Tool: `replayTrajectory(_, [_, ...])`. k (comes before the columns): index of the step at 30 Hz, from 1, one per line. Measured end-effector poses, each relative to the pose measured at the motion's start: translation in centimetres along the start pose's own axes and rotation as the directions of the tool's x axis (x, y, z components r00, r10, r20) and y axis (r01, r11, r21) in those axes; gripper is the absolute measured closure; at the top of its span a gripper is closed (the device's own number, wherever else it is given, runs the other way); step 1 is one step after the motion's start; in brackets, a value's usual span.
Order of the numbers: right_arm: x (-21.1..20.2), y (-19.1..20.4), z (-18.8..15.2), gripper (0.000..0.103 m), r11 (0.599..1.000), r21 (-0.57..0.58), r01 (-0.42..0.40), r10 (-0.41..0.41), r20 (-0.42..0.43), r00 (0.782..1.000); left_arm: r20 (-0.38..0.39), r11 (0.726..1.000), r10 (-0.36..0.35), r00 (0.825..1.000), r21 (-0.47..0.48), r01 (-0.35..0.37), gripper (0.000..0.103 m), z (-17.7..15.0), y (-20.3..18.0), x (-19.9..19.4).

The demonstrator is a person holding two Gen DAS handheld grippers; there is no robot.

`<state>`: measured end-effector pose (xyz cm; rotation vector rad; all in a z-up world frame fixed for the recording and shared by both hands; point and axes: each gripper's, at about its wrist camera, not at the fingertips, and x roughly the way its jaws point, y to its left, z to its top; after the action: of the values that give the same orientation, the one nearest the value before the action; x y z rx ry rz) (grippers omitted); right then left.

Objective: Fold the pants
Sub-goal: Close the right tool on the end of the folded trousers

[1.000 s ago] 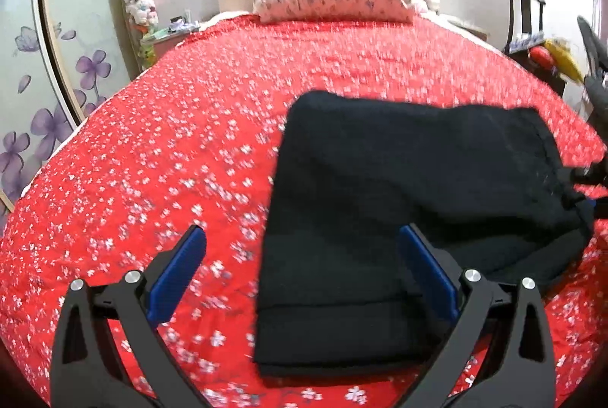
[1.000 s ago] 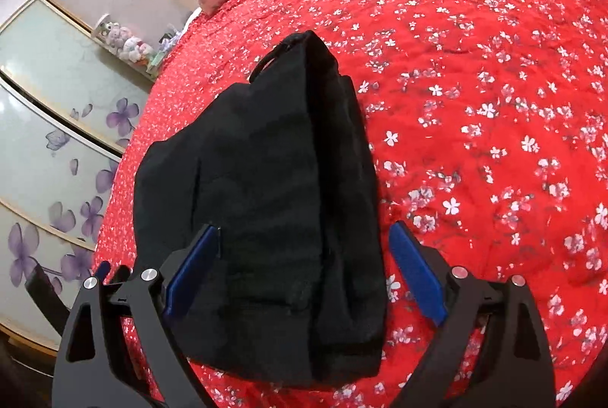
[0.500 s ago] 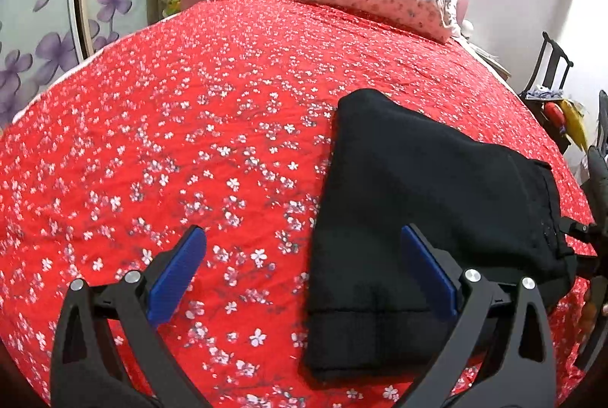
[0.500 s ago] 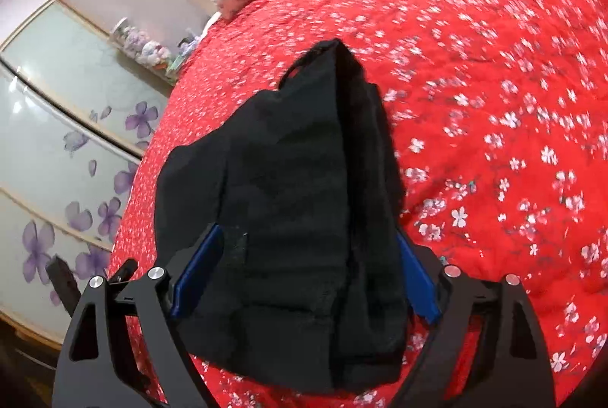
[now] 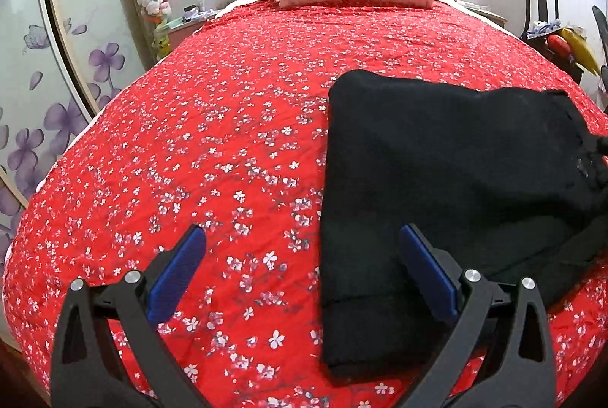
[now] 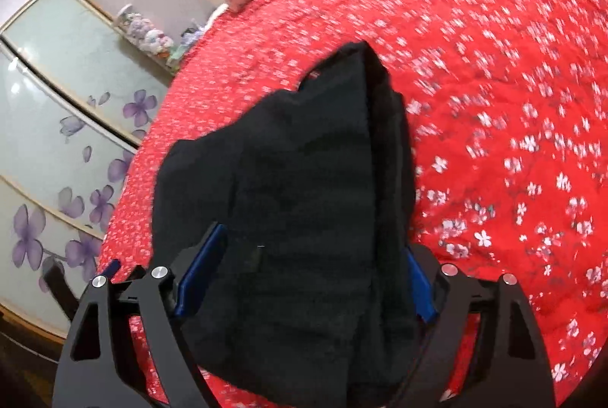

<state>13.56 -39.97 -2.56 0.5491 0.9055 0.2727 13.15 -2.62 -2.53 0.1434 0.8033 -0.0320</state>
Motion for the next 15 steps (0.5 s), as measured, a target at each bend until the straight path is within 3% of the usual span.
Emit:
replayTrajectory(5, [-1.0, 3.1, -0.3, 0.017, 0.988, -0.153, -0.005, 0.01, 0.036, 0.999, -0.012, 0.999, -0.012, 1.0, -0.034, 0.012, 0.002, 0.1, 0.5, 0.3])
replayTrajectory(11, [0.8, -2.6, 0.4, 0.018, 0.994, 0.102, -0.035, 0.039, -0.035, 0.999, -0.032, 0.997, -0.029, 0.999, -0.066, 0.027, 0.002, 0.0, 0.9, 0.6])
replayTrajectory(15, [1.2, -4.9, 0.4, 0.031, 0.972, 0.203, -0.121, 0.128, -0.023, 0.992, -0.032, 0.996, -0.038, 0.999, -0.08, 0.036, 0.002, 0.0, 1.2, 0.5])
